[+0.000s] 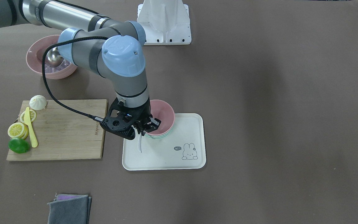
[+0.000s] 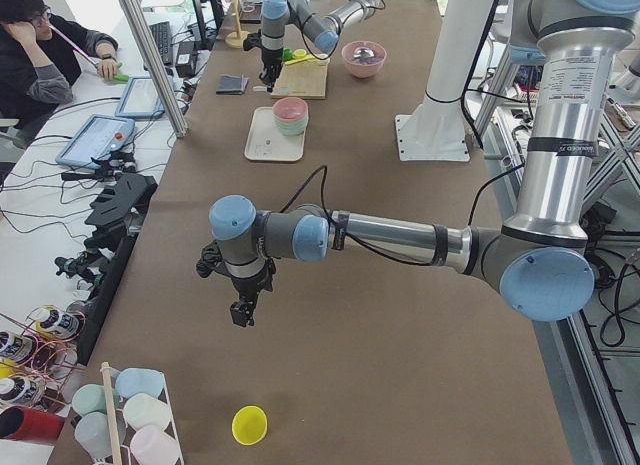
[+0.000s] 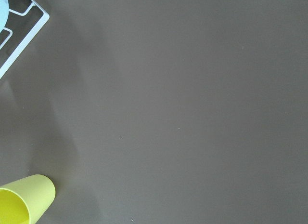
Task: Stack pink bowl on green and place spoon
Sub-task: 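Lift the white spoon with the right gripper and carry it to the pink bowl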
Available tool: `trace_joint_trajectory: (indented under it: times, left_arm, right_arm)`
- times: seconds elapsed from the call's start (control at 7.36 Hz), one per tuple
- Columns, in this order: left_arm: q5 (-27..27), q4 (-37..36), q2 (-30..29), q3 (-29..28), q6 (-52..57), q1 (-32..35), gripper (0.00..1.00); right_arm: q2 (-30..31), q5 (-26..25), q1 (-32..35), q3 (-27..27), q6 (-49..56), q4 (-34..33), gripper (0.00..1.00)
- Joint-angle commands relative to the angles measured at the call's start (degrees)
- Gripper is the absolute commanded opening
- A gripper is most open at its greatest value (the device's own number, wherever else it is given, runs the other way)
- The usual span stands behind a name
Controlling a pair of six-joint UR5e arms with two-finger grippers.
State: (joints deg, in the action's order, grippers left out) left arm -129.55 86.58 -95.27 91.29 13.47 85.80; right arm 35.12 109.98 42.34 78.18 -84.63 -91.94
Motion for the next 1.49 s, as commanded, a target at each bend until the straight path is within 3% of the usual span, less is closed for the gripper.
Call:
trace_joint_trajectory:
  times: [0.0,0.54,0.68,0.81,0.95,1.36]
  left_arm:
    - [0.0,0.08,0.0,-0.15,-0.02,0.07,0.98]
    - [0.0,0.08,-0.09,-0.15,-0.29,-0.02,0.98]
    - [0.0,-0.01,-0.09,-0.15,-0.37,-0.02,0.98]
    - [-0.09,-0.01,-0.09,-0.15,-0.38,-0.02,0.98]
    - [-0.09,-0.01,-0.09,-0.15,-0.46,-0.02,0.98]
    - [0.0,-0.01,-0.18,-0.32,-0.99,-0.02,0.98]
  right_arm:
    - [-0.85,-2.48,-3.13,-1.36,-0.89,0.01,0.0]
    - [-0.41,-3.63,-5.25,-1.27,-1.24,0.1,0.0]
    - [-0.06,-3.72,-5.34,-1.19,-0.46,0.27,0.34]
    - [0.38,-5.46,-5.34,-1.01,-0.28,0.36,0.94]
    - [0.21,-7.83,-5.69,-0.92,-0.62,0.36,1.0]
    - [0.47,-7.41,-4.56,-0.66,1.99,0.19,1.0]
